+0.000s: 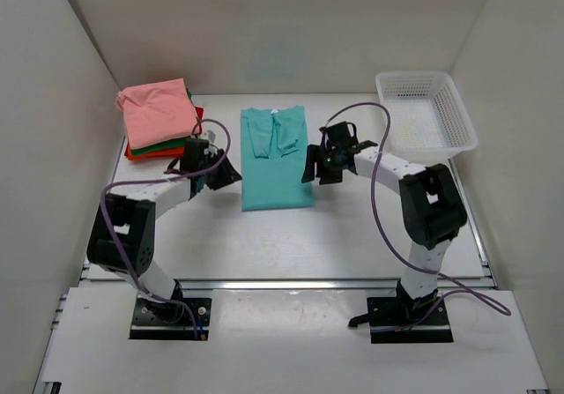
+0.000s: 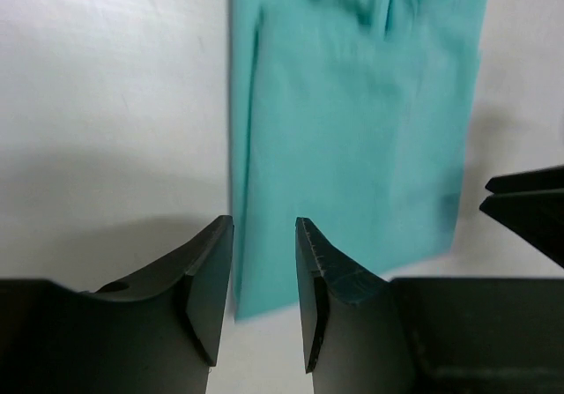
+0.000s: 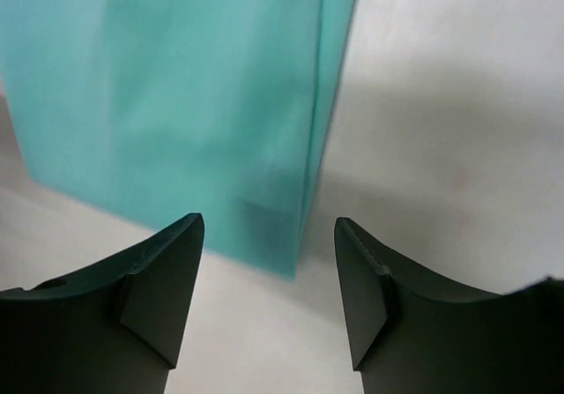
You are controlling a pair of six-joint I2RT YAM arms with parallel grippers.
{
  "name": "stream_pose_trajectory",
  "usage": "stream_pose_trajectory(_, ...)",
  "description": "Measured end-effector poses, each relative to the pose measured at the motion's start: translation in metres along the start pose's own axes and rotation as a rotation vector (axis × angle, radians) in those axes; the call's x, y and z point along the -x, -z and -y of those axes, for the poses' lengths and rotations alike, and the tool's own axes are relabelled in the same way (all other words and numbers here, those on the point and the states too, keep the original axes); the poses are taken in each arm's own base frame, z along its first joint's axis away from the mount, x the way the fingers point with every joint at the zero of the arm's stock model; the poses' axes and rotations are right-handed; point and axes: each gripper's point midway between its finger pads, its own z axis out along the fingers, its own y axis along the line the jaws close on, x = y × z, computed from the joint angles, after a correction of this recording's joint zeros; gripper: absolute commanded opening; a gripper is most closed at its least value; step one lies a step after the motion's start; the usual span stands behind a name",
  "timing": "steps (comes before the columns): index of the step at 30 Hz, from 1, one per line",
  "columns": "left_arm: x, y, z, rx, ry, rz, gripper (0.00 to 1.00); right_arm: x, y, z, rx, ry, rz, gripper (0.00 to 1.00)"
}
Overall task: Fold and stack the t-shirts
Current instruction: Fold the folded rectangular tshirt in 1/3 of the way, then grab one side of the 2/3 rectangular tshirt with both arms
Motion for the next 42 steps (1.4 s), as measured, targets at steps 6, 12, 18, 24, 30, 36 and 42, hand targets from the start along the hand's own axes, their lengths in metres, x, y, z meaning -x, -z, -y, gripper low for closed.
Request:
stream_pose_trajectory(6, -0.097, 0.024, -0.001, 0.022, -0.075, -0.071, 0.46, -0.077, 0.021, -0.013, -0.051, 0.008, -0.002, 0.58)
stream_pose_trajectory(12, -0.106, 0.023, -0.009, 0.06, -0.057, 0.011, 0.49, -0.095, 0.017, -0.003, -0.067, -0.07, 0.031, 0.58)
stream_pose_trajectory(18, -0.09, -0.001, 0.0, 0.056, -0.038, 0.071, 0.45, -0.08, 0.005, -0.009, -0.023, -0.095, 0.074, 0.57)
stream_pose_trajectory(24, -0.088, -0.018, 0.011, 0.038, -0.03, 0.06, 0.0, -0.082, -0.009, -0.012, 0.005, -0.105, 0.055, 0.0)
stream_pose_trajectory(30, -0.112, 0.013, 0.0, 0.046, -0.057, -0.009, 0.0, -0.114, 0.005, -0.02, -0.001, -0.065, 0.03, 0.0)
stream_pose_trajectory(36, -0.151, 0.065, -0.012, 0.005, -0.107, -0.101, 0.0, -0.192, 0.04, -0.033, 0.044, 0.016, -0.069, 0.0)
stream_pose_trajectory(42, -0.167, 0.096, -0.009, -0.059, -0.096, -0.103, 0.0, -0.213, 0.066, -0.048, 0.097, 0.048, -0.092, 0.0)
